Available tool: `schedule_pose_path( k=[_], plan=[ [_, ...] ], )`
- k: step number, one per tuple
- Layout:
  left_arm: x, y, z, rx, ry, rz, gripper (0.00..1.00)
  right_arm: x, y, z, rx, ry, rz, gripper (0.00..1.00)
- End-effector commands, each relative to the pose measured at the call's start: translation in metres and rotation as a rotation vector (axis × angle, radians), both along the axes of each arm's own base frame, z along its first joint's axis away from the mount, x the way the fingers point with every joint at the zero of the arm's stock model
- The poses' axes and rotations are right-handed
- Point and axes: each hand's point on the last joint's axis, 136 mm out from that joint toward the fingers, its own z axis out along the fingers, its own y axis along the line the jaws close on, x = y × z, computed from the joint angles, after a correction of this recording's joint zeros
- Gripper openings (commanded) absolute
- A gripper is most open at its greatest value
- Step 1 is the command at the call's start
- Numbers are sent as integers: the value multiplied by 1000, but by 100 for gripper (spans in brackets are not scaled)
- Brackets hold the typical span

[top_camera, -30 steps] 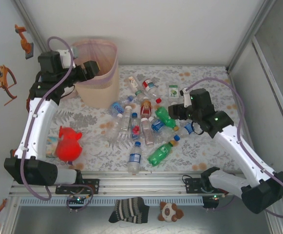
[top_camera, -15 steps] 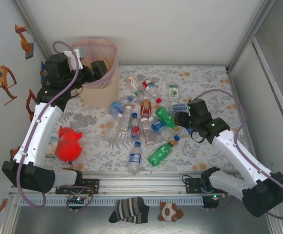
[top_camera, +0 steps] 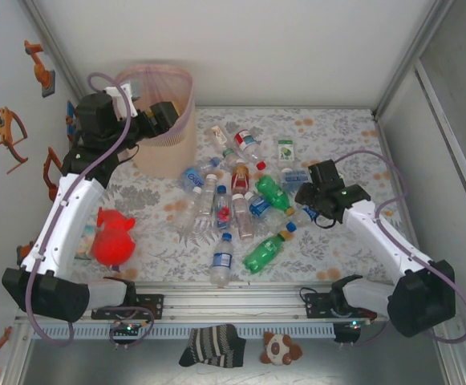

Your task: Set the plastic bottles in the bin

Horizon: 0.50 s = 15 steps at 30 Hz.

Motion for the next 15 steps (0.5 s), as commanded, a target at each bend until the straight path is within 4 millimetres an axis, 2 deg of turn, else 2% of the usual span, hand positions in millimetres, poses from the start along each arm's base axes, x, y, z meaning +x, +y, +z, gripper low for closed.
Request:
schedule_pose_path(
  k=[1,6,15],
  plan=[
    [-15,0,14,12,-56,-26,81,1,-13,-6,15,29,-90,68],
    [-21,2,9,52,-63,-35,81,4,-26,-20,46,78,-170,69],
    [-20,-9,-7,9,-42,-82,81,6,-22,-57,96,207,-218,75]
  ],
)
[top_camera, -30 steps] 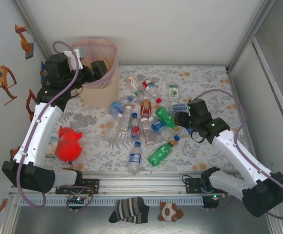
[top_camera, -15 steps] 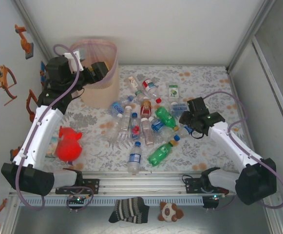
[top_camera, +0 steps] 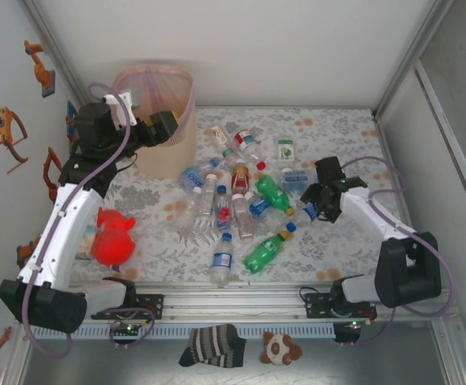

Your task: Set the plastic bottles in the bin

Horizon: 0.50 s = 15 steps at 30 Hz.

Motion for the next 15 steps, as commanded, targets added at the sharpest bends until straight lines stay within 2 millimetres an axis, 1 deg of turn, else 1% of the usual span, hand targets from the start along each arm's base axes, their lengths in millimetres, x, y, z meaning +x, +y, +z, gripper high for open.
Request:
schedule_pose_path(
  k=[1,7,15],
  plan=[
    [-4,-10,7,-20,-29,-56,81,0,0,-7,31,14,-58,76],
    [0,-17,1,-29,-16,-85,81,6,-3,-19,34,33,-93,80],
    [6,-23,-5,-34,-4,-99,81,23,-8,-26,28,33,-119,76]
  ],
)
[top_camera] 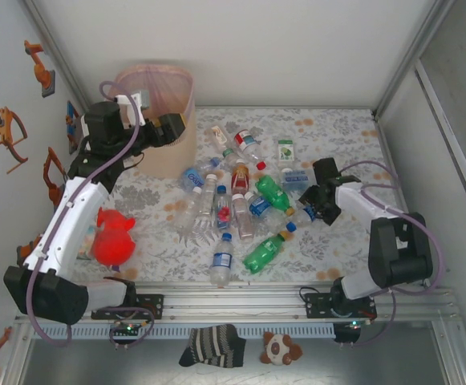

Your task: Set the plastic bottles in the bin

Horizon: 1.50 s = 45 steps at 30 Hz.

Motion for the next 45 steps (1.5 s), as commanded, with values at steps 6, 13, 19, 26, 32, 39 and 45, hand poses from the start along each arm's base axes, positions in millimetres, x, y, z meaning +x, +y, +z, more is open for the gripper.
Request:
schedule_pose_path(
  k=[6,13,19,26,32,39,45],
  plan=[
    [1,-7,4,-13,-10,-30,81,30,1,-5,42,-30,-50,72],
    [2,-7,4,-13,-9,-25,81,28,-2,-9,33,-30,-56,66],
    [2,-8,4,-9,-3,-29,81,27,-6,1,31,-55,-73,62],
    [0,-9,8,-7,-14,-38,81,29,-13,32,4,-149,-75,57],
    [-5,-10,13,-12,-40,-52,81,29,-17,73,-21,-280,-22,53],
    [-9,-16,16,-22,-69,-82,81,38,-10,135,-39,-486,129,51],
    [-11,-28,22,-16,-120,-119,80,48,17,188,17,-682,322,48]
  ],
)
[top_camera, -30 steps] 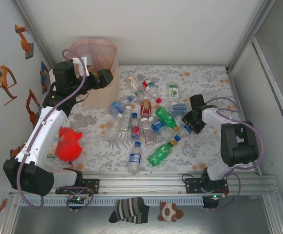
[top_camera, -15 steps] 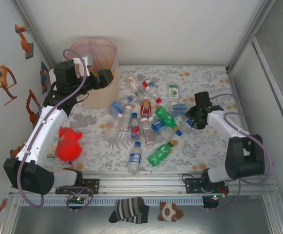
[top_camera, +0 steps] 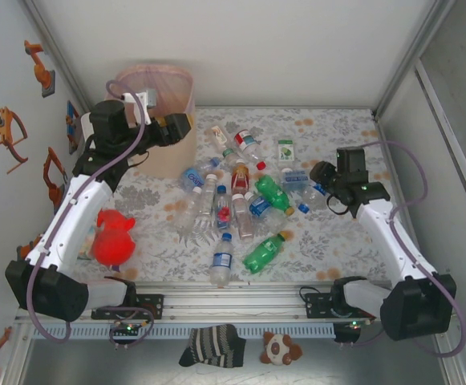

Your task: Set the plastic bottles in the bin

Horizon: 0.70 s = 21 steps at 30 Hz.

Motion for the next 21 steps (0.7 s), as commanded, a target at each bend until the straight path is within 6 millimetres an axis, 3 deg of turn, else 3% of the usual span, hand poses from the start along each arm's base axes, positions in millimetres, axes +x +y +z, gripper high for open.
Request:
schedule_pose_path(
  k=[1,10,21],
  plan=[
    [-7,-9,17,-1,-83,-43,79,12,18,49,-3,-181,157,47],
    [-10,-35,11,7,-88,-96,79,11,59,109,88,-398,392,44],
    [-41,-67,28,1,-162,-201,79,6,98,170,139,-585,596,44]
  ],
)
